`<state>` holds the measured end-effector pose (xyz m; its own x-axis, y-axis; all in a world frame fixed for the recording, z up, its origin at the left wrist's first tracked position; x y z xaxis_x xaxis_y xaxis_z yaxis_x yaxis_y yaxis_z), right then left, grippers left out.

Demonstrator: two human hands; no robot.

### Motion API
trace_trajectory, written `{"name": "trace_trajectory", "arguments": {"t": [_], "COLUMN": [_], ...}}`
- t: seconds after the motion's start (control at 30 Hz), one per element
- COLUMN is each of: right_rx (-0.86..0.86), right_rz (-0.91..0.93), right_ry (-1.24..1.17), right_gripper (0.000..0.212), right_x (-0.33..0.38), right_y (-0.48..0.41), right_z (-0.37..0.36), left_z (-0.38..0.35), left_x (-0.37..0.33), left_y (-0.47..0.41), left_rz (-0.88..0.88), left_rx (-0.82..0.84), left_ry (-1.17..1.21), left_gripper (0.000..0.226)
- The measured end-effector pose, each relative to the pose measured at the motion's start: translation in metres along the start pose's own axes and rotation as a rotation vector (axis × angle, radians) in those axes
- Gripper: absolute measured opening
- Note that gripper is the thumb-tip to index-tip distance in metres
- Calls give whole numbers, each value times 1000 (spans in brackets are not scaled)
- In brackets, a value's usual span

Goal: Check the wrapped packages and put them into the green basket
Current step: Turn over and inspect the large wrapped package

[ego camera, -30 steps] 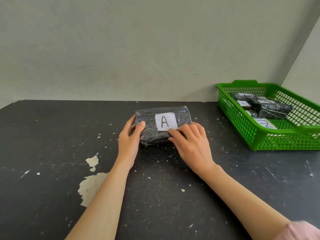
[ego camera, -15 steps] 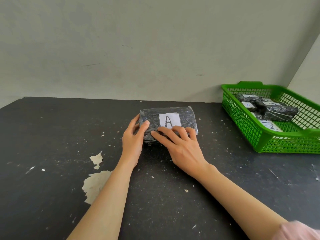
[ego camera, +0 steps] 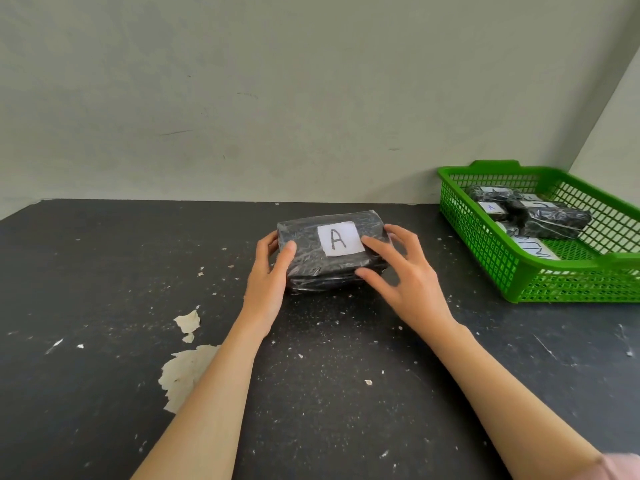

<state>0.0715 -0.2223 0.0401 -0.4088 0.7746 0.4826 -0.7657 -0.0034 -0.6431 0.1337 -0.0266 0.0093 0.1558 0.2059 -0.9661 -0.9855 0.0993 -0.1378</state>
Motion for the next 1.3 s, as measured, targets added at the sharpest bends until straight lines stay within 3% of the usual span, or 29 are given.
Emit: {"name": "trace_trajectory", "arguments": {"t": [0.1, 0.27, 0.4, 0.57, 0.7, 0.87, 1.13, 1.3], "right_rx": [-56, -280, -336, -242, -199, -249, -149, -179], "right_rz": [-150, -430, -578, -507, -570, -682, -580, -560], "right_ry": [-166, -343, -444, -370, -415, -242, -211, -206], "right_gripper": [45, 44, 50, 52, 76, 101, 110, 111], "right_x": [-3, -11, -13, 1, 9, 15, 14, 15], "right_y": [-1, -5, -6, -10, -18, -25, -23, -19], "right_z": [4, 22, 22, 7, -6, -18, -23, -23], "left_z": [-13, -19, -17, -7, -7, -4, -2, -3], "left_x": [-12, -14, -14, -8, -4, -4, -1, -3], "left_y": [6, 11, 11, 7, 4, 4, 1, 3], "left_rz": [-75, -160, -139, -65, 2, -34, -20, -10], "left_rx": [120, 175, 144, 44, 55, 26, -8, -23], "left_ry": [-31, -210, -251, -228, -112, -75, -123, -154], "left_gripper": [70, 76, 80, 65, 59, 57, 60, 59]}}
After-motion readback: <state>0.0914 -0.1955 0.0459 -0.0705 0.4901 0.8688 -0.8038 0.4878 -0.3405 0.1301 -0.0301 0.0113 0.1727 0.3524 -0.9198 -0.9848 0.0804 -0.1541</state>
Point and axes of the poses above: each hand's wrist, its own y-axis away from the middle knuckle, its own z-axis out of the back of the hand, x = y × z, the point moved 7 cm from there along -y, towards the middle knuckle, and after that the axes turned 10 degrees about -y, right-handed, at the moved point
